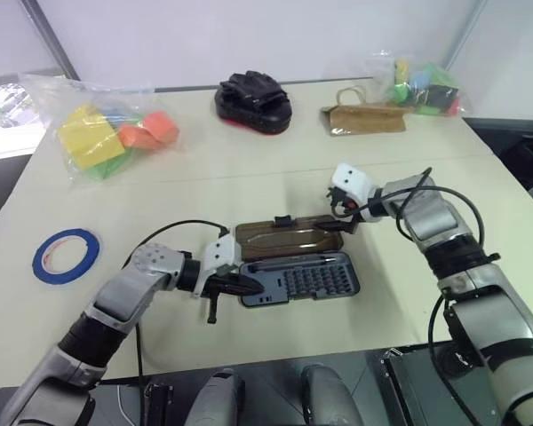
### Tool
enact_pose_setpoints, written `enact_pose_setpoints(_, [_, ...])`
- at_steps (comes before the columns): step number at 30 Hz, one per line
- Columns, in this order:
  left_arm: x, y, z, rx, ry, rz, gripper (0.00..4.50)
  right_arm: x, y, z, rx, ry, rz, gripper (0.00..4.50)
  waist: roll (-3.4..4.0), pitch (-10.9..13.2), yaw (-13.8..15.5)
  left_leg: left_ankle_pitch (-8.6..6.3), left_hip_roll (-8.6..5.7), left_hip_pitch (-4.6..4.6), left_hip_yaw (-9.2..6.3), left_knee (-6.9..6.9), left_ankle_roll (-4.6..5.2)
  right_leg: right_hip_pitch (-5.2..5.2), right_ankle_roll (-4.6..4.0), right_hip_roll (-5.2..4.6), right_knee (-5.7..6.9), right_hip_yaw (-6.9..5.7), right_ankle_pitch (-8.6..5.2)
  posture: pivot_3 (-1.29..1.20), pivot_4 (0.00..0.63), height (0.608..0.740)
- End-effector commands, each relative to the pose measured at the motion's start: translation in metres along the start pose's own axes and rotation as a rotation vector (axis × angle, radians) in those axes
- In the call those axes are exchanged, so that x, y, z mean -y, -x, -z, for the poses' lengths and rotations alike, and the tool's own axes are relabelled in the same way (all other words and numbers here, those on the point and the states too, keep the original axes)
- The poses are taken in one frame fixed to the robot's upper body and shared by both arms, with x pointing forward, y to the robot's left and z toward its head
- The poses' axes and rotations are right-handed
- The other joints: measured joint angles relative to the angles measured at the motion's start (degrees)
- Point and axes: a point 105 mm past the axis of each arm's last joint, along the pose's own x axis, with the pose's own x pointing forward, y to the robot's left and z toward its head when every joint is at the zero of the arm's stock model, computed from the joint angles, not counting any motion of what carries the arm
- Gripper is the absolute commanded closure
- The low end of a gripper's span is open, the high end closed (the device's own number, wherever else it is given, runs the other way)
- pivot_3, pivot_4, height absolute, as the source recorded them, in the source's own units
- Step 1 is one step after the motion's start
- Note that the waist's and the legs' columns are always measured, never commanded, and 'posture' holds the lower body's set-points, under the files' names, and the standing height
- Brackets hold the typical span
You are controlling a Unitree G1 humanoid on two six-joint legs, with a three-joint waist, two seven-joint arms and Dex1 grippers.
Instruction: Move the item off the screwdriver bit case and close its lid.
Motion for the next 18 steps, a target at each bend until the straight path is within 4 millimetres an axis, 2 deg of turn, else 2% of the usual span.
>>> enact_pose_setpoints(1, [0.001,0.003,0.014,-0.059,0.033,-0.027,4.5,0.005,0.003,-0.015,0.044,0.034,0.015,0.02,0.0,0.0,-0.03,0.0,0.0,0.0,0.0,0.0,0.0,0.0,0.0,0.0,0.0,0.0,0.0,0.0,0.15,0.74])
enact_pose_setpoints(5, [0.001,0.003,0.015,-0.061,0.033,-0.03,4.5,0.003,0.001,-0.018,0.05,0.034,0.002,0.02,0.01,-0.01,-0.04,0.0,0.0,0.0,-0.01,0.0,0.0,0.0,0.0,0.0,0.01,0.0,0.0,0.0,0.15,0.74])
enact_pose_setpoints(6, [0.001,0.003,0.015,-0.061,0.034,-0.032,4.5,0.002,0.0,-0.018,0.05,0.033,-0.003,0.26,0.01,-0.01,-0.02,0.0,0.0,0.0,-0.01,0.0,0.0,0.0,0.0,0.0,0.01,0.0,0.0,0.0,0.15,0.74])
enact_pose_setpoints(9, [0.0,0.004,0.015,-0.062,0.034,-0.036,4.5,-0.002,-0.003,-0.016,0.043,0.036,-0.021,1.22,0.01,-0.01,0.04,0.0,0.0,0.0,-0.01,0.0,0.0,0.0,0.0,0.0,0.01,0.0,0.0,0.0,0.15,0.74])
enact_pose_setpoints(13, [-0.001,0.003,0.015,-0.061,0.032,-0.04,4.5,-0.003,-0.004,-0.014,0.033,0.035,-0.028,3.41,0.01,-0.01,-0.01,0.0,0.0,0.0,-0.01,0.0,0.0,0.0,0.0,0.0,0.01,0.0,0.0,0.0,0.15,0.74])
enact_pose_setpoints(14, [-0.001,0.003,0.015,-0.061,0.032,-0.041,4.5,-0.003,-0.004,-0.013,0.028,0.035,-0.029,3.74,0.01,-0.02,-0.01,0.0,0.0,0.0,-0.01,0.0,0.0,0.0,0.0,0.0,0.01,0.0,0.0,0.0,0.15,0.74])
enact_pose_setpoints(15, [-0.001,0.003,0.015,-0.06,0.032,-0.041,4.5,-0.004,-0.004,-0.012,0.022,0.037,-0.03,4.28,-0.06,-0.06,-0.02,0.0,0.0,0.01,-0.01,0.0,0.0,0.01,0.0,0.0,0.01,0.0,0.0,0.0,0.15,0.74])
enact_pose_setpoints(18, [-0.002,0.003,0.015,-0.059,0.031,-0.046,4.5,-0.007,-0.004,-0.009,0.003,0.05,-0.056,4.5,-0.09,-0.1,-0.71,0.0,0.05,0.29,0.0,-0.06,0.01,0.18,0.0,0.06,0.05,0.01,0.0,0.0,0.15,0.74])
